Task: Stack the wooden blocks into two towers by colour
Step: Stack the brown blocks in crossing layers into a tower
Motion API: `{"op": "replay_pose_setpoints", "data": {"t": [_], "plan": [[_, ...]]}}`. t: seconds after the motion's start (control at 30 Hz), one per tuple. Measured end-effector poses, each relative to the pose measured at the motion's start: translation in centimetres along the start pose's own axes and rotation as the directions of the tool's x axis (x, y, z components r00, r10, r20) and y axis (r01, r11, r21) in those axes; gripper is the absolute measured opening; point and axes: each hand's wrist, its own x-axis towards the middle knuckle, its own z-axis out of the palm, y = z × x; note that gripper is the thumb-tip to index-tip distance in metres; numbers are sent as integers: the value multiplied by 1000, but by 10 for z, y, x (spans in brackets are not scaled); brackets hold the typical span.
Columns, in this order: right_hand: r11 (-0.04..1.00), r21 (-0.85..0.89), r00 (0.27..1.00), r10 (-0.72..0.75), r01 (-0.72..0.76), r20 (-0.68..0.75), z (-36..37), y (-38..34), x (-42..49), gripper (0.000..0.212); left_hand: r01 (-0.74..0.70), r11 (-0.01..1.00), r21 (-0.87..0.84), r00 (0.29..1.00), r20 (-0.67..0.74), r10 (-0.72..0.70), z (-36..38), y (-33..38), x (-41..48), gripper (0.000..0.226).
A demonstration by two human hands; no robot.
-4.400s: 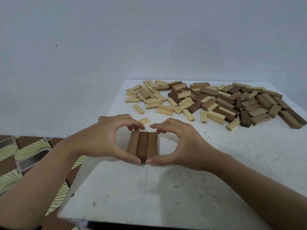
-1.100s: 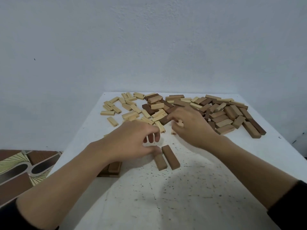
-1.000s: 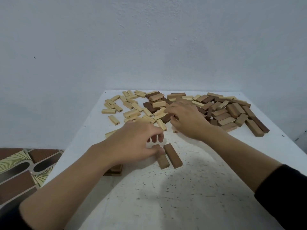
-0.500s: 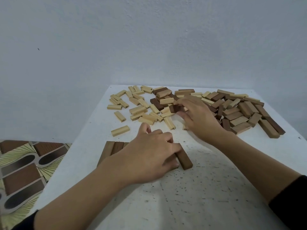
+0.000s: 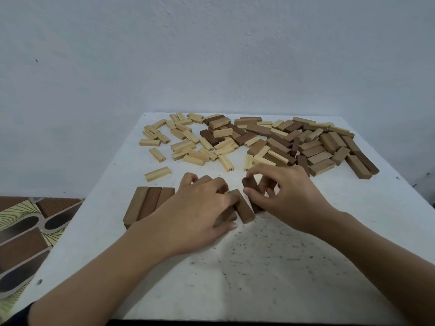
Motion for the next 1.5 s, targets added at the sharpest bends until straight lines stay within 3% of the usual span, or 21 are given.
{"op": "replay_pose_setpoints", "data": {"t": [0.2,0.33,0.53,0.7,0.8,0.9,0.97,1.07,1.2,1.33,1.5], "plan": [[995,-101,995,-3,13,99,3,3,-7,23,89,996,-13,995,-53,-89,1,5,-7,52],[996,-74,986,-31,44,164,-3,1,-6,21,153,988,-3,988,-27,-153,1,9,-10,50],[996,-86,923,5,30,385,-16,11,-2,51,166,980,-108,986,33,-163,-1,11,-6,43],[999,-52,934,18,0,356,-14,10,-1,48,160,972,-174,987,14,-160,-3,11,0,42],[1000,5,967,16,-17,254,-11,11,-5,46,150,968,-199,989,13,-150,-2,12,1,45],[991,98,986,76,-91,149,-7,12,-13,48,166,949,-269,986,20,-167,-2,18,-1,59],[993,84,991,78,-87,105,-3,10,-17,35,179,941,-288,983,20,-182,-2,23,-2,69],[984,119,979,111,-132,171,-7,8,-17,16,157,930,-332,984,-24,-174,1,30,-1,69],[959,217,957,121,-180,263,-15,5,-25,15,84,899,-430,989,-77,-129,3,34,-2,51],[978,158,971,101,-137,216,-24,10,-29,43,72,870,-488,997,34,-63,-1,34,-3,45],[994,-22,908,106,-106,406,-24,11,-33,97,88,849,-520,996,70,-60,2,28,-9,48]]}}
